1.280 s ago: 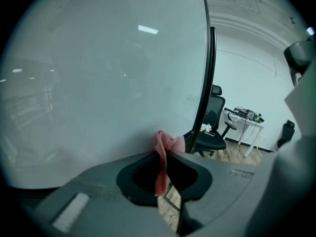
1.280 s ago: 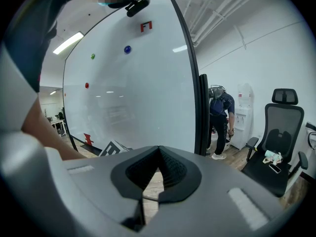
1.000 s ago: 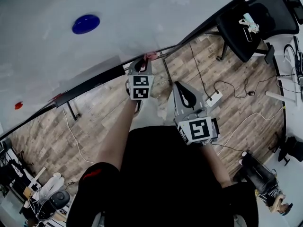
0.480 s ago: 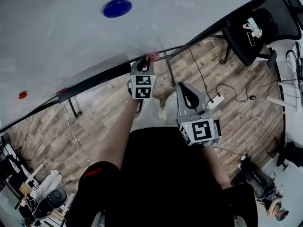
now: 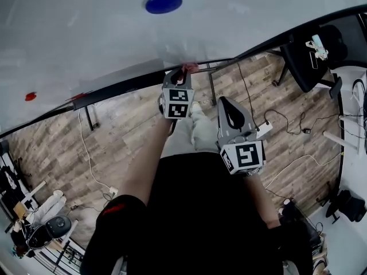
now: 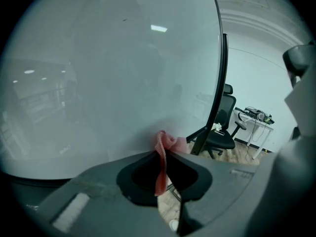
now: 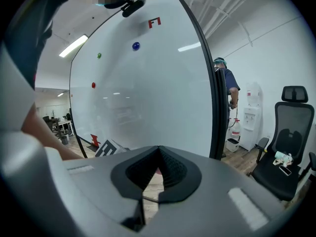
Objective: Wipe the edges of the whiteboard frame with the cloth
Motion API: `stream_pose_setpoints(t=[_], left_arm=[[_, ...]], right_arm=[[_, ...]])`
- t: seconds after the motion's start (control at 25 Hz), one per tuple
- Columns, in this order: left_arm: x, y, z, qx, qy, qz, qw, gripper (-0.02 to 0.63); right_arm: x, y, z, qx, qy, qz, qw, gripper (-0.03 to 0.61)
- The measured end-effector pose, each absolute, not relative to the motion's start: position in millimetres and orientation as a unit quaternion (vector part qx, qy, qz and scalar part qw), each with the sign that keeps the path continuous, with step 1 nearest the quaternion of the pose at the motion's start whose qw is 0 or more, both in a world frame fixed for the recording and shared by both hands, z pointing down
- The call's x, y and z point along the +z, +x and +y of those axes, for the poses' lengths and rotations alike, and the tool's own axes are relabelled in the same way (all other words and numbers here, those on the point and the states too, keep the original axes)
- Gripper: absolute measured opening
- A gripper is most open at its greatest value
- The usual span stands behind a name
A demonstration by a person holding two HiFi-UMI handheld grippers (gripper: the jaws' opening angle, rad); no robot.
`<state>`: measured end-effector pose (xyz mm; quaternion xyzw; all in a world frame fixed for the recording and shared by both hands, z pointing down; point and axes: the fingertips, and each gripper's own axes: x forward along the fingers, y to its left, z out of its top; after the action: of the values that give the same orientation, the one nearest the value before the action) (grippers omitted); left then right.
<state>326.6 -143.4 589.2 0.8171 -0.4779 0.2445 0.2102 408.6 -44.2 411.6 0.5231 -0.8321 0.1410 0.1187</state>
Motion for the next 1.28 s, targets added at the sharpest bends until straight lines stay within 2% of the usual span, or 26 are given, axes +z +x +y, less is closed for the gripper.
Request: stream_pose_setpoints(t=[0.56, 1.28], left_arm=[[595, 302, -139, 0.247, 0.771, -0.537, 0.236, 0.035], [592, 268, -137, 0.254, 0.737, -0.582, 0.23, 0.035]], right_arm=[[417, 401, -59, 0.142, 0.459, -0.868, 0.128, 0.002], [424, 384, -73, 0.136, 0.39, -0.902, 0.129, 0.002]])
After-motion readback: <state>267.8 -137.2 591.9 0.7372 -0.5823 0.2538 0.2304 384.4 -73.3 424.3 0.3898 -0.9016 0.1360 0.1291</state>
